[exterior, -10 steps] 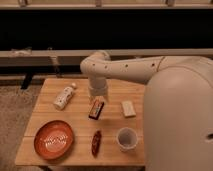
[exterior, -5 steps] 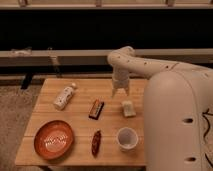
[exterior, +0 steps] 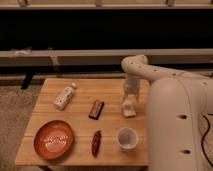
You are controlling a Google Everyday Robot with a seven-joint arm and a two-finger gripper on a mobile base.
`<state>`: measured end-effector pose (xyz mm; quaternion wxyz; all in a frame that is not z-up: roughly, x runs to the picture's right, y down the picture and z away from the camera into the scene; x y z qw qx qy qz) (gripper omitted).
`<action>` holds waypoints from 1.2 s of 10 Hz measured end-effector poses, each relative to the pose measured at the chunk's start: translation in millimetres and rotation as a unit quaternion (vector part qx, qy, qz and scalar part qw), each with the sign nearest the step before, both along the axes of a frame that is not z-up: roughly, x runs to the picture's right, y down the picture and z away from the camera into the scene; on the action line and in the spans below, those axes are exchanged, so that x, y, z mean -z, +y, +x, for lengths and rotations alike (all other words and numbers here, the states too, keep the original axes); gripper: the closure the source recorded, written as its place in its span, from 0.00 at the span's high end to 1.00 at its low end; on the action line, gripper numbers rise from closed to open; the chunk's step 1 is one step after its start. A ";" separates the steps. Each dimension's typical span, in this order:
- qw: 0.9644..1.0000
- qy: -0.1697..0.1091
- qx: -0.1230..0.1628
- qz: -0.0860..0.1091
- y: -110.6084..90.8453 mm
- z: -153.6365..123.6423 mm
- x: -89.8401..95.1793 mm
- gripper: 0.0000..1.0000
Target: Place the white sponge in the ceramic bowl
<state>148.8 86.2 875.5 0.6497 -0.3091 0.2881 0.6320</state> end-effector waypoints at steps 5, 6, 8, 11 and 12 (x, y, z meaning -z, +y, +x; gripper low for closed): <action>1.000 0.007 -0.003 -0.022 21.1 -1.8 -14.7 0.65; 1.000 0.010 -0.001 -0.021 19.7 1.2 -14.7 0.65; 1.000 0.012 -0.002 -0.023 19.4 5.9 -17.3 0.65; 1.000 0.010 -0.012 -0.027 24.8 6.9 -21.1 0.65; 0.999 0.010 -0.016 -0.027 26.8 7.8 -22.3 0.65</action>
